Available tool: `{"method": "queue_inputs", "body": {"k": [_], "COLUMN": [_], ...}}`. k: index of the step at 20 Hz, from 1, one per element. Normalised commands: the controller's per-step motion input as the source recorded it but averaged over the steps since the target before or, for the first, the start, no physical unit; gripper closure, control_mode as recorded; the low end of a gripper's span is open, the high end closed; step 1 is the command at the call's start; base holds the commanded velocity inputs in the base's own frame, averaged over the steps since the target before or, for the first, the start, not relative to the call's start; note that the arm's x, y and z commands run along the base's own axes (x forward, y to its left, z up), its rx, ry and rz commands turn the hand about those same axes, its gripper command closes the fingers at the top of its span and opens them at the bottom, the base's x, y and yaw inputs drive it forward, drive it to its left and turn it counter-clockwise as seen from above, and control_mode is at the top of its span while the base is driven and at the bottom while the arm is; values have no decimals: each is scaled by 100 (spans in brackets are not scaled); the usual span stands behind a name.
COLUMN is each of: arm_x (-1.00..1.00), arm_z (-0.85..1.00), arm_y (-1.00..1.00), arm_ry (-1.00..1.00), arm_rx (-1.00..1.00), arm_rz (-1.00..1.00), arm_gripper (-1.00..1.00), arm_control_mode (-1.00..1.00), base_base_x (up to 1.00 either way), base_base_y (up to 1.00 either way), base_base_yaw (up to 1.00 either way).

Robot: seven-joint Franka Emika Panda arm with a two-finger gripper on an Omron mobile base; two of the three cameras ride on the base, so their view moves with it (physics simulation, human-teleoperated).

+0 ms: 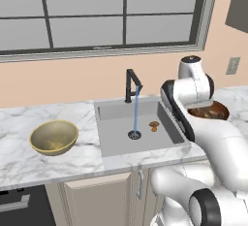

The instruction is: Pick the bananas from the sink and place them in one bowl. Place the mushroom in the other bowl. Then turn off the sink faucet.

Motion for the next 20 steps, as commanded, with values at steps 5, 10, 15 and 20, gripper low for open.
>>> {"method": "queue_inputs", "body": {"k": [5, 10, 15, 20], "arm_x": [0, 0, 3, 17], "arm_z": [-3, -5, -22, -37], "arm_y": [41, 8, 20, 30], "arm_ry": [-21, 0, 0, 0], "arm_rx": [0, 0, 0, 3], "arm_rz": [-8, -7, -8, -10], "arm_gripper": [-100, -100, -100, -100], "arm_control_mode": [-100, -100, -100, -100], "base_base_x": [0, 0, 0, 0], "base_base_y": [0, 0, 0, 0], "base_base_yaw": [0, 0, 0, 0]}}
